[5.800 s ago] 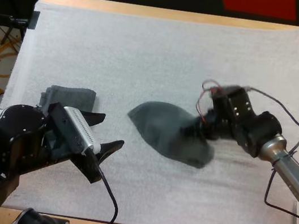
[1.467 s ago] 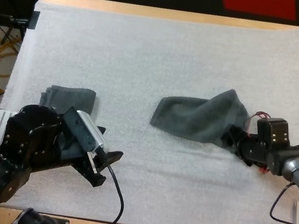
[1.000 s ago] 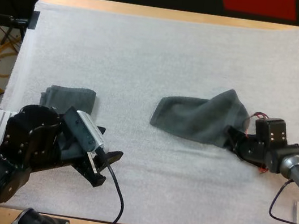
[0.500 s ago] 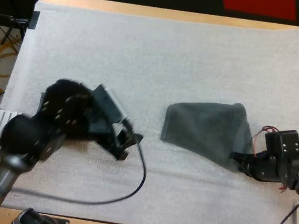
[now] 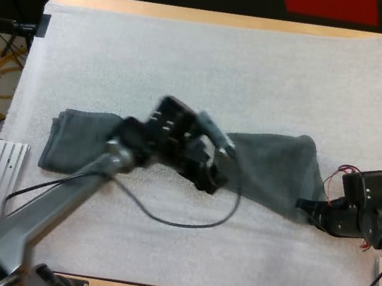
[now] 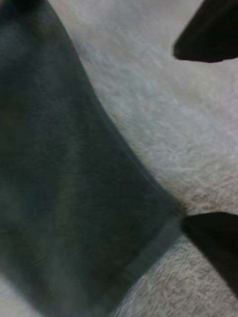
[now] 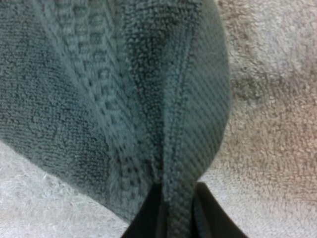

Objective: Pick towel from pile fold and stack

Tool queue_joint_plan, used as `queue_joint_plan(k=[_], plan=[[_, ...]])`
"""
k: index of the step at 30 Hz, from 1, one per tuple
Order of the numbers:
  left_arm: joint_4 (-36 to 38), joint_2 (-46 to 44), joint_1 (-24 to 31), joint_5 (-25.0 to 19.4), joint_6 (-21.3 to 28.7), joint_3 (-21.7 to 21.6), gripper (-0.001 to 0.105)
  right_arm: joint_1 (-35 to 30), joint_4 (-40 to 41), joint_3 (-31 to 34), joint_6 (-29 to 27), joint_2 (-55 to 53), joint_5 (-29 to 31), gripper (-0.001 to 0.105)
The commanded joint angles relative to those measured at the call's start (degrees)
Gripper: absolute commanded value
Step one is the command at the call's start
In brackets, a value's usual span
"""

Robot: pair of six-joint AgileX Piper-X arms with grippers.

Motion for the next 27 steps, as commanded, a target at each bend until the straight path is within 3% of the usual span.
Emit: queue_joint_plan(k=[1, 4, 7, 16, 27], plan=[[-2.3, 1.5, -1.2, -3.0, -0.5, 0.0, 0.062, 0.1, 0.6, 0.1, -0.7, -0.4, 0.4, 0.000], [-4.2, 6.3, -3.6, -11.4, -0.5, 0.0, 0.062, 0.1, 0.7, 0.1, -0.7, -0.4, 0.4, 0.000], [-4.3, 9.8, -5.0, -15.4, -0.5, -0.7, 0.062, 0.1, 0.7, 0.1, -0.7, -0.4, 0.4, 0.000], [-4.0, 17.6, -5.5, -20.2, -0.5, -5.7, 0.062, 0.1, 0.9, 0.1, -0.7, -0.4, 0.4, 0.000], [0.4, 22.3, -6.2, -20.4, 1.3, -7.3, 0.060, 0.1, 1.8, 0.1, -0.7, -0.4, 0.4, 0.000]])
